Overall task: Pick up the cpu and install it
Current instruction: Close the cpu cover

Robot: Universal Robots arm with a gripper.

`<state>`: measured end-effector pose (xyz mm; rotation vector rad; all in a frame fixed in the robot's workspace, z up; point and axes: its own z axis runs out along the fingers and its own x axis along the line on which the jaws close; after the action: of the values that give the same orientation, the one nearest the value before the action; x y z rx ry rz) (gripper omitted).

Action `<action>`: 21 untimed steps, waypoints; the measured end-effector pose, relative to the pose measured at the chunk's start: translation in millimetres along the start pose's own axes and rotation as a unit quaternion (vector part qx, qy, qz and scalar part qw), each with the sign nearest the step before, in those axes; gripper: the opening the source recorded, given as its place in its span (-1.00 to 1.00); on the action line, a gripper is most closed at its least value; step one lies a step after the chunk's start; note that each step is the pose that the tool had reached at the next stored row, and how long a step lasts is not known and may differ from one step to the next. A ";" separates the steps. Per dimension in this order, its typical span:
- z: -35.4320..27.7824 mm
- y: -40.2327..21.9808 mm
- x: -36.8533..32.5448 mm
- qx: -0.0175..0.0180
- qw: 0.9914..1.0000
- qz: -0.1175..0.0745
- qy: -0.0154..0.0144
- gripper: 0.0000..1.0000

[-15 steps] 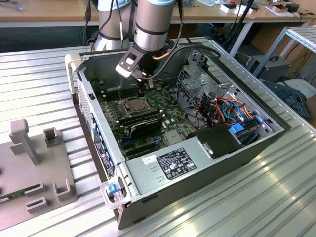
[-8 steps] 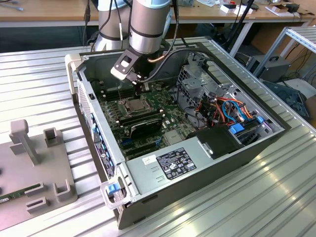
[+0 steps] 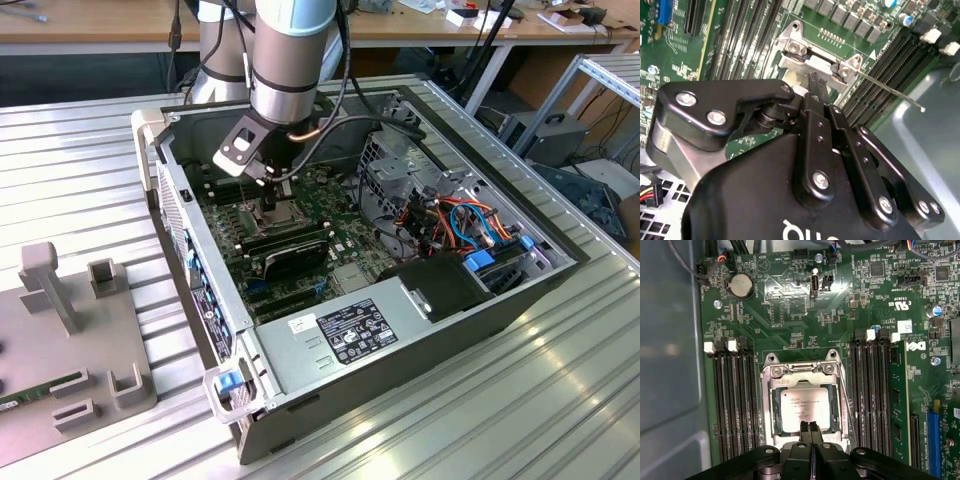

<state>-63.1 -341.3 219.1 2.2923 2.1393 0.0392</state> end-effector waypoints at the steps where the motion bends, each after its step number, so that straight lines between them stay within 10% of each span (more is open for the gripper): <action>1: 0.7 0.0 -0.5 0.000 1.000 0.000 0.000 -0.79; 21: 12.7 -3.4 -1.3 0.000 1.000 0.000 -0.001 -0.79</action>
<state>-66.3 -342.2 206.3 2.2920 2.1389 0.0377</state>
